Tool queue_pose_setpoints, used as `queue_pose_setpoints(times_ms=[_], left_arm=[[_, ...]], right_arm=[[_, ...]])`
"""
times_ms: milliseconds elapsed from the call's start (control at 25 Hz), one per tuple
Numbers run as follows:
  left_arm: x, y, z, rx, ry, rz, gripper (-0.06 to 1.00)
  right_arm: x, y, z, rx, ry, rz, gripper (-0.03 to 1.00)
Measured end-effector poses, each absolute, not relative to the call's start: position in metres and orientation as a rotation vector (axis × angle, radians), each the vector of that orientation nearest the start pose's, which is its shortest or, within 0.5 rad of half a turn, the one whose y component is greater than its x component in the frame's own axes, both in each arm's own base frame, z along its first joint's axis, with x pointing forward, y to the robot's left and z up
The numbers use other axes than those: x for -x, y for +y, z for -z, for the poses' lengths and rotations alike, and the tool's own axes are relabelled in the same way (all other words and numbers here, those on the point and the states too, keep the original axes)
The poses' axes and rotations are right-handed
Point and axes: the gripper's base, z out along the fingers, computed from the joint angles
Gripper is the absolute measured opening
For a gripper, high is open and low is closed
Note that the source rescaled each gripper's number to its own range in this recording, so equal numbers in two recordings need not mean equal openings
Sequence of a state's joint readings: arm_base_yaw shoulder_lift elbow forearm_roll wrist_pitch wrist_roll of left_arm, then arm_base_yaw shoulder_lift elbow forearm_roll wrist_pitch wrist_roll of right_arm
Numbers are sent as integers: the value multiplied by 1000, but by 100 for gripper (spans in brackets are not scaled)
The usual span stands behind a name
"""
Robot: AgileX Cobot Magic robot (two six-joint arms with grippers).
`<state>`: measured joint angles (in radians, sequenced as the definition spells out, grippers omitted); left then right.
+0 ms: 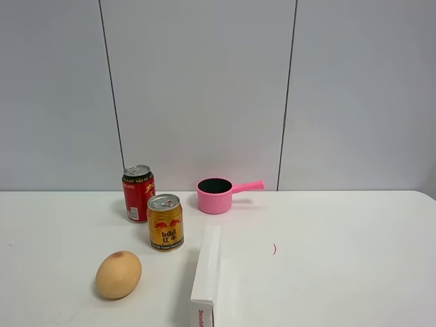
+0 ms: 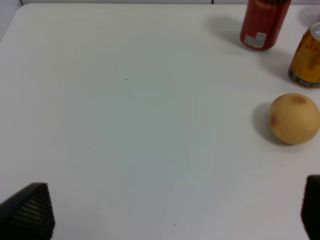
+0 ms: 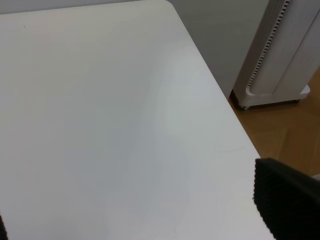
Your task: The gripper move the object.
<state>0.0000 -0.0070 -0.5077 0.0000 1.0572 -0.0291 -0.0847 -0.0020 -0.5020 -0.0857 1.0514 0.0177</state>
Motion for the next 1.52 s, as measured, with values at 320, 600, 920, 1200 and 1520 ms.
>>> queue_pose_setpoints(times_ms=[320, 600, 920, 1200, 1520], left_arm=[[7, 0, -280, 29, 2026, 18, 100], [7, 0, -280, 29, 2026, 18, 100], [7, 0, -280, 29, 2026, 18, 100], [7, 0, -280, 29, 2026, 18, 100], [7, 0, -280, 29, 2026, 18, 100]], right_arm=[[6, -6, -279, -108, 2028, 145, 99], [6, -6, -279, -108, 2028, 145, 99], [6, -6, -279, -108, 2028, 145, 99], [6, -6, -279, -108, 2028, 145, 99], [6, -6, -279, -108, 2028, 145, 99]])
